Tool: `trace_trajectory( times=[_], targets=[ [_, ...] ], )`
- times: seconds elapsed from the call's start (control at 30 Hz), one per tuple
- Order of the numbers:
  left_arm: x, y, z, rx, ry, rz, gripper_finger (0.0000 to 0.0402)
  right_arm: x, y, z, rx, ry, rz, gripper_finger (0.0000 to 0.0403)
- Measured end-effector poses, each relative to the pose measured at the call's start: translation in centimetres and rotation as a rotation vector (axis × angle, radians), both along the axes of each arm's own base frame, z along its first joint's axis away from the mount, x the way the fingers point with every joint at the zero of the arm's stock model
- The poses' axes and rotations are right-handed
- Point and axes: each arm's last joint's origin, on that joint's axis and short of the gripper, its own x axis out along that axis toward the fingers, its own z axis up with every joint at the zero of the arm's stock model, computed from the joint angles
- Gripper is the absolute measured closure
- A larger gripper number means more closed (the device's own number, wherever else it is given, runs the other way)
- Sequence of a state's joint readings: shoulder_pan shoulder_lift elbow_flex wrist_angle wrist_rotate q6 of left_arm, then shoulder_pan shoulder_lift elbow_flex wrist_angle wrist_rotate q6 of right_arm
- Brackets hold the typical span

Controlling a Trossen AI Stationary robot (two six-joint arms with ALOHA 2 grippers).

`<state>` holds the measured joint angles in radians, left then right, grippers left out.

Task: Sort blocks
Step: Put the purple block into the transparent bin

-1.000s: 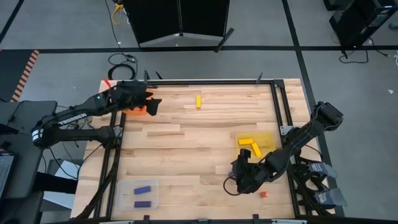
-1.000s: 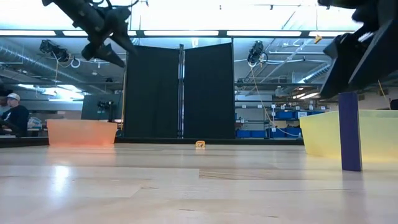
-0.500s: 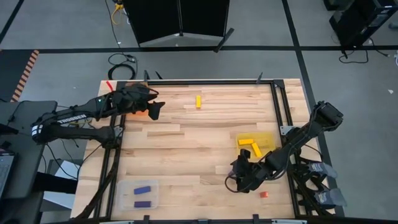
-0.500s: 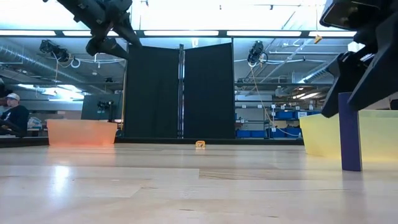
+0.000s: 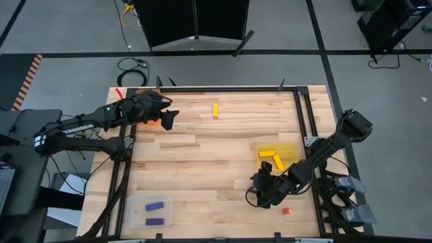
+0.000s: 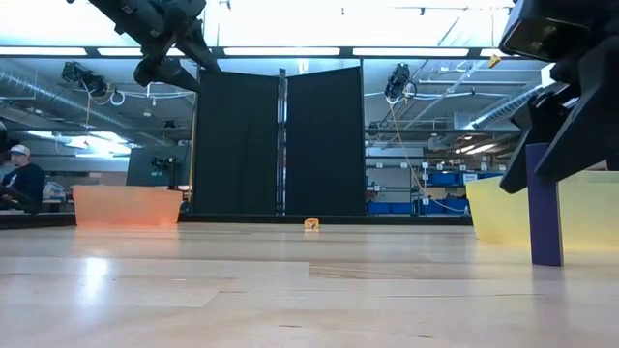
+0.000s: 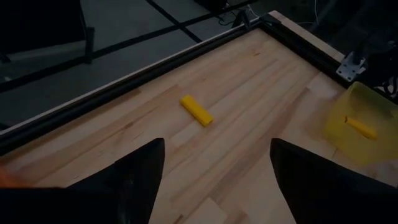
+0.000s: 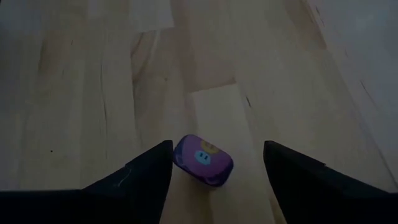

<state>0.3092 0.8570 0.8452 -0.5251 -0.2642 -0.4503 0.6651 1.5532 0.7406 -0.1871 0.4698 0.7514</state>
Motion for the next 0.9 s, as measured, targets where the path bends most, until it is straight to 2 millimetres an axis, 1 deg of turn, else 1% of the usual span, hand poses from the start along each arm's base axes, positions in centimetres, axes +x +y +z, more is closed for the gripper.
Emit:
trace_trajectory(
  times=[0.57,0.7,0.9],
  targets=[
    [0.00,0.00,0.00,0.000,0.000,-0.001,0.0104,0.02,0.01,0.01,-0.013,-0.001,0.017,0.0262],
    [0.00,0.00,0.00,0.000,0.000,-0.001,0.0104,0.04,0.03,0.04,-0.016,-0.003,0.022,0.0273],
    [0.01,0.00,0.00,-0.001,0.000,-0.001,0.0104,0.06,0.04,0.05,-0.019,-0.005,0.027,0.0273]
  ],
)
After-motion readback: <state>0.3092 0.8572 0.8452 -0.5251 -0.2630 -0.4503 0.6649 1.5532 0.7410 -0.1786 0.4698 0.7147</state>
